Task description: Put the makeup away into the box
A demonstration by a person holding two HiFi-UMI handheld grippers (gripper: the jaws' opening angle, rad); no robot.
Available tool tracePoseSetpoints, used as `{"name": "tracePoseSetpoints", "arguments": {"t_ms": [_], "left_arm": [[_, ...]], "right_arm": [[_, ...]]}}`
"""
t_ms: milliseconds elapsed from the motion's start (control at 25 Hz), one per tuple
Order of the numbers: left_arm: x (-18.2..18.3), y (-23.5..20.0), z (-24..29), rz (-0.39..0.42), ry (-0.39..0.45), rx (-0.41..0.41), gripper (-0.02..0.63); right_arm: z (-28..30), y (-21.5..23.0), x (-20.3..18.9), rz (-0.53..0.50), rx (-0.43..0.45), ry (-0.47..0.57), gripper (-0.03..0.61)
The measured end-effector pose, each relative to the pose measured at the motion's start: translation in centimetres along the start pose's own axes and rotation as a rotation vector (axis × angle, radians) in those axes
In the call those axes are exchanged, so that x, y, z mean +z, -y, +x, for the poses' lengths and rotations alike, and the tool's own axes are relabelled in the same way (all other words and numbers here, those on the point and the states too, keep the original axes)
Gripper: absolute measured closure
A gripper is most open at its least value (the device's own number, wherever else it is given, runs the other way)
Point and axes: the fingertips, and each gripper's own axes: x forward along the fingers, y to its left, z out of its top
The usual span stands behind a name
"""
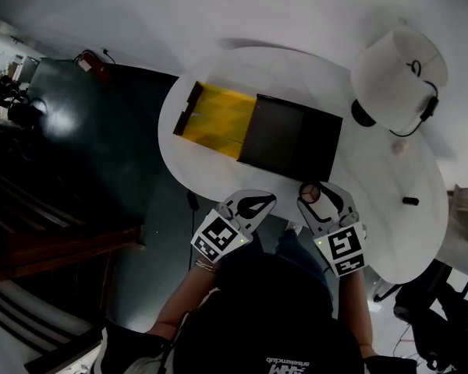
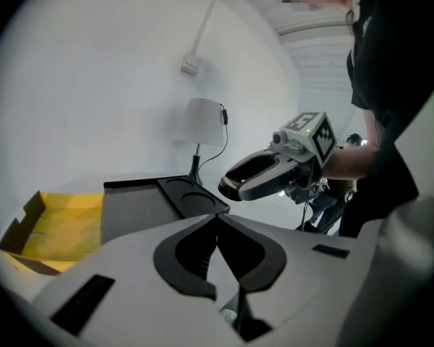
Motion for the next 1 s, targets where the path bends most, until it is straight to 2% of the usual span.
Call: {"name": "tracePoseSetpoints", "arguments": {"t_ms": [720, 1000], "left_arm": [[0.9, -12.7, -6.4, -0.048, 0.059, 0.099, 0.597], [-0.2, -16.7, -9.4, -0.079, 0.055, 0.105, 0.597]], "right_arm": [[10.1, -3.0, 9.2, -0.090, 0.115, -0.020, 0.349], [14.2, -4.7, 11.7, -0.076, 0.131, -0.039, 0.349]]}}
